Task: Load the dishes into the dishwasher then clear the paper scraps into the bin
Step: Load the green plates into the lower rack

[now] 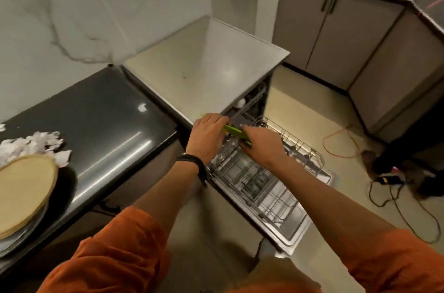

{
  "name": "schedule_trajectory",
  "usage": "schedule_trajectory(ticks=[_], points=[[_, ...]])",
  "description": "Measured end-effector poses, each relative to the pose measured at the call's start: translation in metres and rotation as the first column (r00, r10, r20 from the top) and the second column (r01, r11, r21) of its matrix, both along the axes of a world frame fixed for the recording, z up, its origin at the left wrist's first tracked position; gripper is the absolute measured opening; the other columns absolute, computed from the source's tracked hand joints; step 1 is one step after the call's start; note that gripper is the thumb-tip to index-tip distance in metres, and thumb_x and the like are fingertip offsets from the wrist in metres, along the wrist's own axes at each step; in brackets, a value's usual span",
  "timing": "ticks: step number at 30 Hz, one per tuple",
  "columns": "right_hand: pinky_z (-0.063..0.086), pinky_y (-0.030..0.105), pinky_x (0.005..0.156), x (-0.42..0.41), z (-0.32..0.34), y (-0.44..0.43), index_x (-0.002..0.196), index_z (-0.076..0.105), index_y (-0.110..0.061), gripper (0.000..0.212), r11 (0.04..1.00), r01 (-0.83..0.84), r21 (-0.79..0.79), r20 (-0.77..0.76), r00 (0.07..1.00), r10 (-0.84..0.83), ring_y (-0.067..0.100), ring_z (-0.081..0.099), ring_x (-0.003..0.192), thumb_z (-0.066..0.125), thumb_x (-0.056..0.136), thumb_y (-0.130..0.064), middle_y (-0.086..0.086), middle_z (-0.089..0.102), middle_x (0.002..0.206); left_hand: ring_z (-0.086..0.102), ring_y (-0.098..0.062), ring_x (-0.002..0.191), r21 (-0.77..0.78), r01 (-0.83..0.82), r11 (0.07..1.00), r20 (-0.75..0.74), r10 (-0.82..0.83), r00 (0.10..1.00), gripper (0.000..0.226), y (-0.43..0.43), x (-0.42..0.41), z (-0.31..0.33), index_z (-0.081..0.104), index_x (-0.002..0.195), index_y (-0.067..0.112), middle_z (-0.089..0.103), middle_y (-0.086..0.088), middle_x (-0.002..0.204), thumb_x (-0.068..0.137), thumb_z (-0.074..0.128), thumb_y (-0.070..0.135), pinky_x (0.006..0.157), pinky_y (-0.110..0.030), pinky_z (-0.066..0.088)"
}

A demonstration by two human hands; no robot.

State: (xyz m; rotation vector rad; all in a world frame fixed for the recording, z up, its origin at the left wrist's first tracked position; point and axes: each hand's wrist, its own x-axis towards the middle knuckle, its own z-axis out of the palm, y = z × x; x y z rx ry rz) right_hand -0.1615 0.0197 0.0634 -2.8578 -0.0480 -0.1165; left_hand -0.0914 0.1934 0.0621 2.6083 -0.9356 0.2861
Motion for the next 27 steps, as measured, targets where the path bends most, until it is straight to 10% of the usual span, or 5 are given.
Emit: schedule_trajectory(ticks=[7, 12, 27], points=[[0.035, 0.03, 0.064, 0.007, -0.061, -0.082, 0.124, 0.057, -0.023, 0.024, 0.988, 0.109, 0.108, -0.142, 0.986, -0.093, 0.026, 0.067, 0.09, 0.053, 0.101, -0.031, 0.005, 0.07, 0.104, 0.058, -0.032, 0.106, 0.121, 0.193, 0.974, -0.182, -0.169, 0.969, 0.032, -0.09, 0.034, -0.061, 0.068, 0.119, 0.012, 0.067, -0.01, 0.112, 0.088, 0.062, 0.006, 0.089, -0.048, 0.05], [0.046, 0.035, 0.069, 0.018, -0.128, -0.098, 0.123, 0.055, -0.024, 0.025, 0.975, 0.173, 0.142, -0.324, 0.938, -0.119, 0.031, 0.067, 0.094, 0.05, 0.102, -0.035, 0.007, 0.07, 0.107, 0.064, -0.035, 0.076, 0.213, 0.258, 0.942, -0.309, -0.185, 0.933, 0.016, -0.115, 0.049, -0.124, 0.072, 0.089, 0.01, 0.067, -0.011, 0.079, 0.08, 0.067, -0.002, 0.067, -0.043, 0.054], [0.046, 0.038, 0.066, 0.124, -0.418, -0.098, 0.118, 0.055, -0.02, 0.027, 0.864, 0.412, 0.289, -0.483, 0.842, -0.24, 0.036, 0.065, 0.087, 0.055, 0.094, -0.007, 0.013, 0.068, 0.101, 0.06, -0.035, 0.101, 0.256, 0.295, 0.921, -0.472, -0.148, 0.869, 0.018, -0.146, 0.176, -0.411, 0.071, 0.099, 0.005, 0.066, -0.018, 0.099, 0.087, 0.058, -0.001, 0.085, -0.048, 0.05]])
